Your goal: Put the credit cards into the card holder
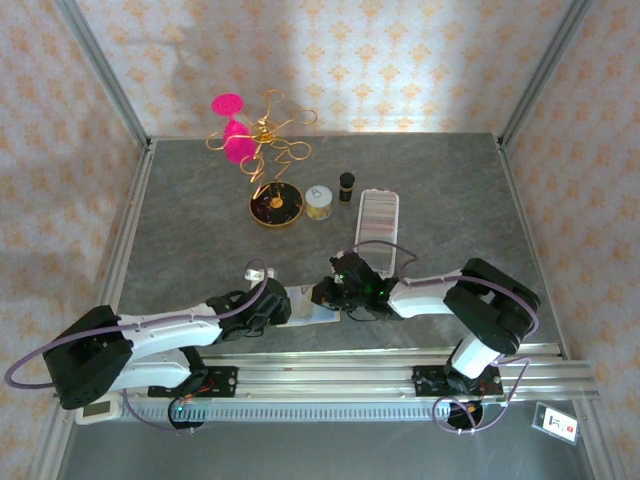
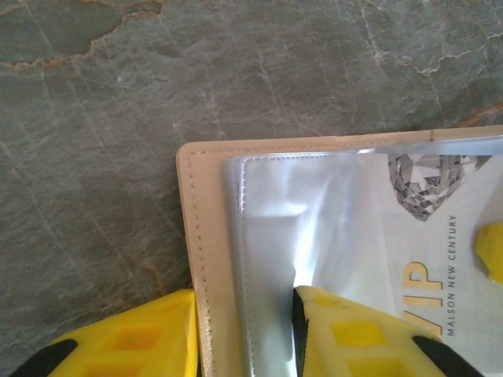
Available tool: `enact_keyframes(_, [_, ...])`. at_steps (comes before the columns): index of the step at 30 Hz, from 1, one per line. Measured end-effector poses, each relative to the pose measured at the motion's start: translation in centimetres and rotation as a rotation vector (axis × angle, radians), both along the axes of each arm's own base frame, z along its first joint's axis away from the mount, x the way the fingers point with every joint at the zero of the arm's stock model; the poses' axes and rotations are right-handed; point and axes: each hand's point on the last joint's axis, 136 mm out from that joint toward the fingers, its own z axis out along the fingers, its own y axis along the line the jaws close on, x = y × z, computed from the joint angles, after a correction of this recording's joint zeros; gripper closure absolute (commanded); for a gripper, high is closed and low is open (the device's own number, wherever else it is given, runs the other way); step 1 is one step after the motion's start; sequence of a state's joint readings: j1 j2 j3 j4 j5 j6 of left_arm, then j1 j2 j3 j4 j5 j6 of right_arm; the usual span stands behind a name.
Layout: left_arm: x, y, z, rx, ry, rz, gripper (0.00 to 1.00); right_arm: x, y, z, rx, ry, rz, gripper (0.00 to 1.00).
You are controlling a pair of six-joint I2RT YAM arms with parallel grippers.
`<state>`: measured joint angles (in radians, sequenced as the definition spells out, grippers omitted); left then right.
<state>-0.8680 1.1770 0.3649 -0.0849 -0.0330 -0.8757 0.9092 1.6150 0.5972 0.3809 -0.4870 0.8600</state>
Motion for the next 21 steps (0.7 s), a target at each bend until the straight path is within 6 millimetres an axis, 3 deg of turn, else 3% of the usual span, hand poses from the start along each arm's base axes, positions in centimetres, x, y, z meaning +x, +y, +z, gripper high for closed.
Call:
enact_keyframes(8, [-0.18, 0.2, 0.06, -0.041, -0.011, 0.025, 0.6, -0.08, -0.09, -0.16, -0.035, -0.006, 0.023, 1.0])
enact_keyframes(21, [-0.21, 0.25, 0.06, -0.119, -0.031, 0.062, 0.7, -0.31, 0.01, -0.17, -0.041, -0.009, 0.039, 0.97])
